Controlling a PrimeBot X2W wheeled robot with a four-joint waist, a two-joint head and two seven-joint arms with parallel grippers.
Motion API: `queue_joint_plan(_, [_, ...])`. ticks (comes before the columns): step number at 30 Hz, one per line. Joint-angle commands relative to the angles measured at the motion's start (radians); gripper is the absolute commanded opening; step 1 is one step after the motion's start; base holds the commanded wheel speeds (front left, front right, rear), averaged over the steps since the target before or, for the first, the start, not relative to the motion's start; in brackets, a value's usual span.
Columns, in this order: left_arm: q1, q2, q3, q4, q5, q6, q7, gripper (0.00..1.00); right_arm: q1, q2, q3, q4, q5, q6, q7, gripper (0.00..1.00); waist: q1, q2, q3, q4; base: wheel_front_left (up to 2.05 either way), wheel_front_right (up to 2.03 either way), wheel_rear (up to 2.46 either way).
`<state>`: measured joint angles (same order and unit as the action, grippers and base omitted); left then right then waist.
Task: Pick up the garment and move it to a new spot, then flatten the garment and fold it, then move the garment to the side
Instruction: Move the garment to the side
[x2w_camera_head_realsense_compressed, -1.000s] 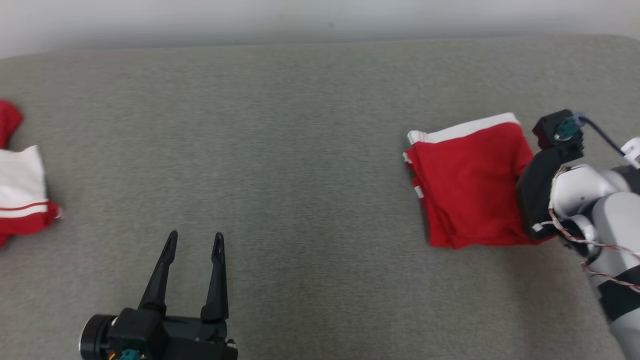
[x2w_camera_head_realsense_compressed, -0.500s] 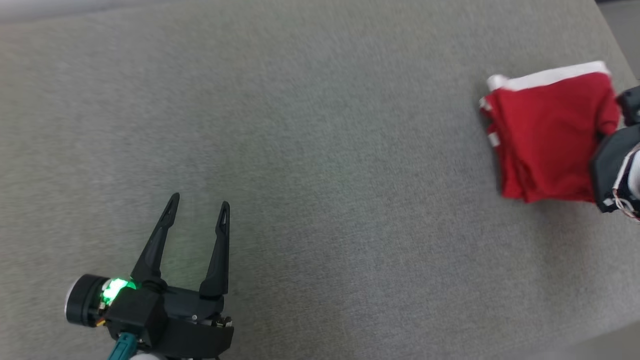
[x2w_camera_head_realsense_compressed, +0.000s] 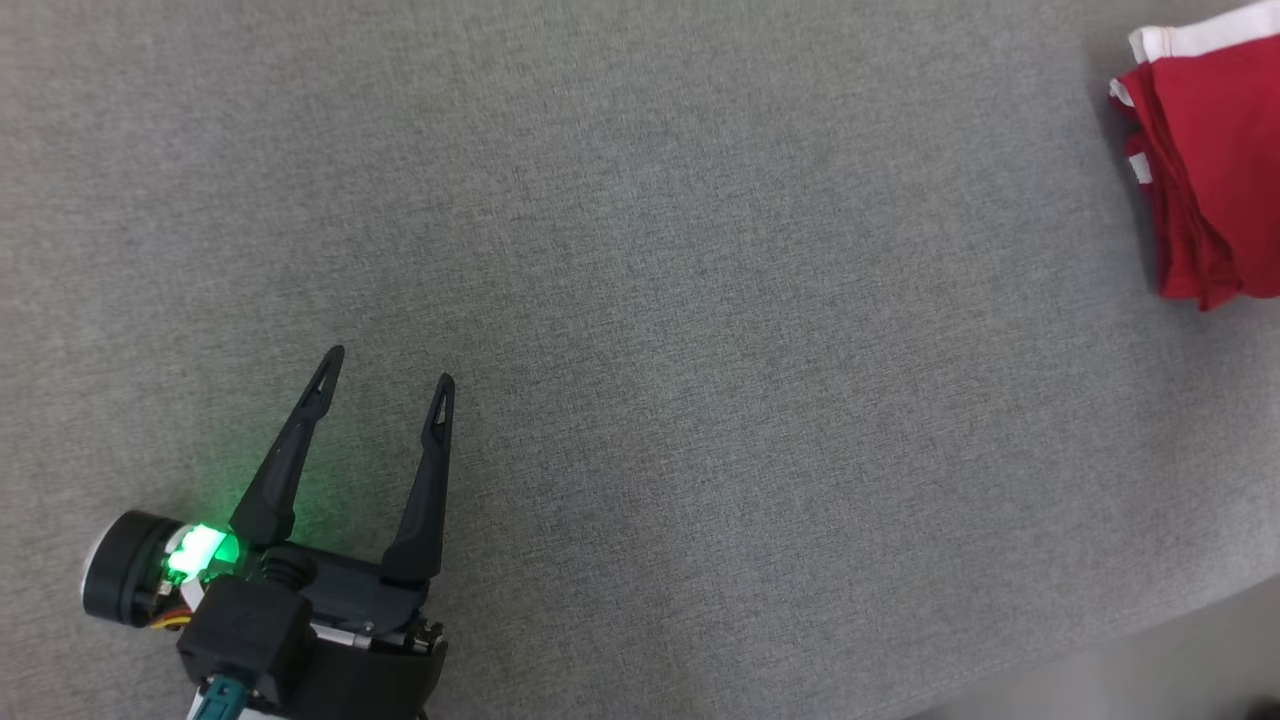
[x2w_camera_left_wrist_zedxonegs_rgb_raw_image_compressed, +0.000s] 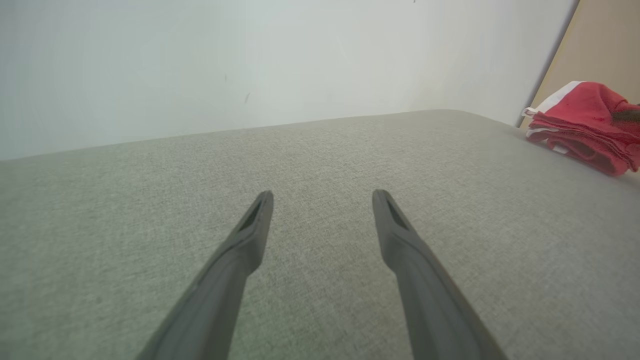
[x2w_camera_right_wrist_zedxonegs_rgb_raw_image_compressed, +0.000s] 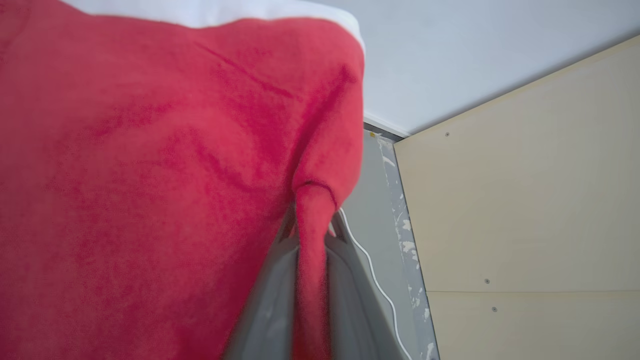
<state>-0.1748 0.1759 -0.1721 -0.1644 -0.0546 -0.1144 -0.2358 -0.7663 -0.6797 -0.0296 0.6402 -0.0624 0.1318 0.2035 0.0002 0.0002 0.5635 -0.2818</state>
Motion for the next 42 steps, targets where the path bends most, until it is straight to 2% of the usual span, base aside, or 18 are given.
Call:
queue_joint_plan(1, [-0.003,0.009,0.002,-0.014,0.005,0.002,0.005,1.0,-0.007,0.027,0.011,0.0,0.011,-0.002,-0.018,0.0,-0.0002,-0.0002,0.022,-0.009,0.0,0.0,0.0])
queue_joint_plan(2, [-0.001,0.012,0.001,-0.021,0.007,0.004,0.007,1.0,-0.011,0.027,0.012,-0.006,-0.004,-0.002,-0.03,0.0,-0.0002,-0.0002,0.025,-0.011,0.0,0.0,0.0])
queue_joint_plan(4, [0.003,0.014,-0.004,-0.034,0.009,0.006,0.015,1.0,-0.012,0.037,0.007,-0.015,-0.04,-0.002,-0.063,0.34,-0.0002,-0.0002,0.03,-0.012,0.0,0.0,0.0])
queue_joint_plan(5, [0.002,0.015,-0.007,-0.036,0.01,0.006,0.018,1.0,-0.016,0.038,0.001,0.0,-0.043,-0.002,-0.085,1.0,-0.0002,-0.0002,0.031,-0.011,0.0,0.0,0.0])
queue_joint_plan(9, [0.003,0.015,-0.013,-0.027,0.003,0.007,0.019,1.0,-0.041,0.054,-0.006,0.059,-0.074,-0.002,-0.159,1.0,-0.0002,-0.0002,0.012,-0.012,0.0,0.0,0.0])
queue_joint_plan(15, [0.013,0.004,-0.023,-0.001,-0.011,0.007,0.008,1.0,-0.049,0.068,-0.008,0.104,-0.107,-0.002,-0.211,1.0,-0.0002,-0.0002,-0.042,-0.01,0.0,0.0,0.0])
queue_joint_plan(22, [0.041,-0.033,-0.038,0.073,-0.036,0.017,-0.02,1.0,0.027,0.115,-0.049,0.076,-0.075,-0.002,-0.286,1.0,-0.0002,-0.0002,-0.171,0.026,0.0,0.0,0.0])
queue_joint_plan(27, [0.085,-0.063,-0.034,0.145,-0.064,0.031,-0.03,1.0,0.174,0.185,-0.097,-0.025,0.004,-0.002,-0.33,1.0,-0.0002,-0.0002,-0.287,0.078,0.0,0.0,0.0])
queue_joint_plan(33, [0.141,-0.097,-0.004,0.19,-0.104,0.043,-0.03,1.0,0.395,0.302,-0.15,-0.234,0.142,-0.002,-0.329,1.0,-0.0002,-0.0002,-0.406,0.144,0.0,0.0,0.0])
queue_joint_plan(37, [0.169,-0.11,0.013,0.229,-0.115,0.051,-0.03,1.0,0.536,0.387,-0.181,-0.379,0.179,-0.002,-0.317,1.0,-0.0002,-0.0002,-0.471,0.185,0.0,0.0,0.0])
queue_joint_plan(42, [0.19,-0.118,0.039,0.274,-0.122,0.066,-0.03,1.0,0.678,0.496,-0.215,-0.5,0.208,-0.002,-0.327,1.0,-0.0002,-0.0002,-0.523,0.24,0.0,0.0,0.0])
